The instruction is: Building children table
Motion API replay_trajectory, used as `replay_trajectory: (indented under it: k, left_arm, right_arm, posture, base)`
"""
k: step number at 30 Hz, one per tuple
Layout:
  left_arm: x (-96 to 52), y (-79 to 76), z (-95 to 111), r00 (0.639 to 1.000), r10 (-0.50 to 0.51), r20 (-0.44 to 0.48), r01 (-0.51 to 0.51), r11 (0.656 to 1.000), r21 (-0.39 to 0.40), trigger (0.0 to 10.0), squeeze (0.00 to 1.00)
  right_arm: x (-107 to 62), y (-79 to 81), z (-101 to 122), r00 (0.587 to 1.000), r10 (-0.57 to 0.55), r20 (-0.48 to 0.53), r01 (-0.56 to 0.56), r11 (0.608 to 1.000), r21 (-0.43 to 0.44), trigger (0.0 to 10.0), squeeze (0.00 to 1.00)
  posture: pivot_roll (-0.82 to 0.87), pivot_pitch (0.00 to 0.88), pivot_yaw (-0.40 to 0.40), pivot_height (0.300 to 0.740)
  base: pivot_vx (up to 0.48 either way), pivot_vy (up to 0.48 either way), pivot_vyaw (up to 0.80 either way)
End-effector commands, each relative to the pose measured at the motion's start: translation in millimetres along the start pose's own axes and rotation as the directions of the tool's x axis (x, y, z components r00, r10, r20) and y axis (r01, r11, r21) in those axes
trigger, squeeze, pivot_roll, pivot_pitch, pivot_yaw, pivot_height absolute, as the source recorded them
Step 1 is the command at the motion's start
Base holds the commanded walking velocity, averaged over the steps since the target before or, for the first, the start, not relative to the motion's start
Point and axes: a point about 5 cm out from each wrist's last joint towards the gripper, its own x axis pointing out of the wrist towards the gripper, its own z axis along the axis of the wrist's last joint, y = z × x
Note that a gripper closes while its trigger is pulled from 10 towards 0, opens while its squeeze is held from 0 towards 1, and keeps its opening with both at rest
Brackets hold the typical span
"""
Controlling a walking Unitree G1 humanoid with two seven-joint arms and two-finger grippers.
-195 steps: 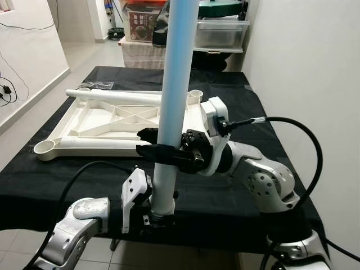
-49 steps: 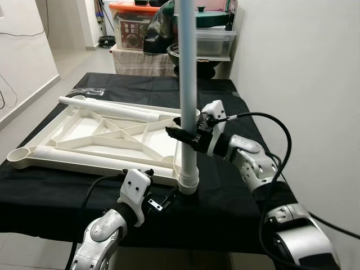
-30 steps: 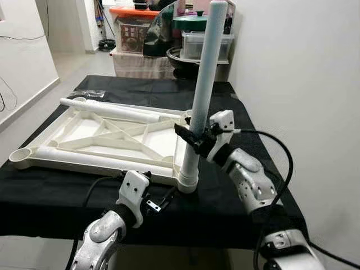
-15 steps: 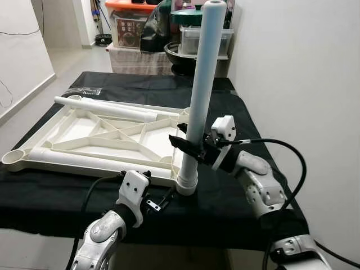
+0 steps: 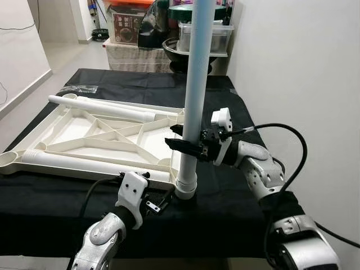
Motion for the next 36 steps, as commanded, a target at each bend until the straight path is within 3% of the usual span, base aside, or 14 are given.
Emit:
replay_trajectory:
  k: [1, 15, 18, 36]
  left_arm:
    - [-1.4, 0.5, 0.5, 1.0, 0.002, 0.003, -0.002, 1.0, -0.012, 10.0, 0.0]
    - [-5.6, -3.9, -2.3, 1.0, -0.002, -0.006, 0.002, 0.999, -0.034, 10.0, 0.0]
    - [-6.4, -5.1, -2.3, 1.0, -0.004, -0.006, 0.004, 0.999, -0.039, 10.0, 0.0]
    - [-6.8, -6.0, -2.3, 1.0, -0.015, -0.005, 0.015, 0.999, -0.045, 10.0, 0.0]
  right_arm:
    - [-2.4, 7.9, -32.1, 0.997, 0.023, -0.068, -0.014, 0.991, 0.133, 0.0, 0.0]
    - [-11.9, -3.1, -35.0, 1.0, -0.008, -0.019, 0.012, 0.974, 0.224, 0.0, 0.0]
    - [-11.7, 1.1, -36.6, 0.999, 0.036, -0.009, -0.033, 0.969, 0.247, 0.0, 0.0]
    - [-8.4, 3.6, -40.1, 0.996, 0.089, -0.026, -0.08, 0.97, 0.229, 0.0, 0.0]
  posture:
    - [0.07, 0.0, -0.107, 0.74]
    - [0.08, 0.0, -0.106, 0.74]
    - [0.08, 0.0, -0.105, 0.74]
    - [0.08, 0.0, -0.104, 0.74]
  base:
    - [0.0, 0.0, 0.0]
    - [0.0, 0.0, 0.0]
    - [0.0, 0.0, 0.0]
    - [0.0, 0.0, 0.0]
